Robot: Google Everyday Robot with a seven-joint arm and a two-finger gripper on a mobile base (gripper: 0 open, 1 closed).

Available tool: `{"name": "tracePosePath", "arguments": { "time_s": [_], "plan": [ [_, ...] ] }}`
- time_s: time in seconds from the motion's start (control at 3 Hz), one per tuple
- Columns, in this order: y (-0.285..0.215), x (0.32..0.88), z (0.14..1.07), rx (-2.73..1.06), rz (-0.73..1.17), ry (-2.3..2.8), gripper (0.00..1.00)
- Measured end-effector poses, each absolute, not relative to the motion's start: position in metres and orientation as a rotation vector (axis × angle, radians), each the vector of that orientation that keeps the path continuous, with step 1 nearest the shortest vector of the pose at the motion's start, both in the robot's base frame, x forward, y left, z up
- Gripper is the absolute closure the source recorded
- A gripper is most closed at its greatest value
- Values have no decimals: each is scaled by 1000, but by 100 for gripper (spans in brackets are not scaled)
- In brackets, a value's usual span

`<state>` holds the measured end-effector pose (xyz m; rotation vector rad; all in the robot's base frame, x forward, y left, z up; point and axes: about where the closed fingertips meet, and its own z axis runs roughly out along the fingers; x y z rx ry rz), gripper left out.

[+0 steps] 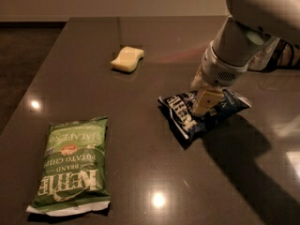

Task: Move blue chip bag near sponge

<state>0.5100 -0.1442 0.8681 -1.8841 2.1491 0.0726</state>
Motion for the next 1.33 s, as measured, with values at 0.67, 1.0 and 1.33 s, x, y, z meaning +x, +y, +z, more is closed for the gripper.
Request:
{"name": "tracePosePath", "arguments": {
  "time_s": [0.67, 1.0, 1.33],
  "plan": [
    [-132, 530, 893, -1911, 42, 2115, 88],
    [-111, 555, 912, -1913, 48, 2064, 100],
    [-87, 586, 925, -1889, 94, 2024, 100]
  ]
}}
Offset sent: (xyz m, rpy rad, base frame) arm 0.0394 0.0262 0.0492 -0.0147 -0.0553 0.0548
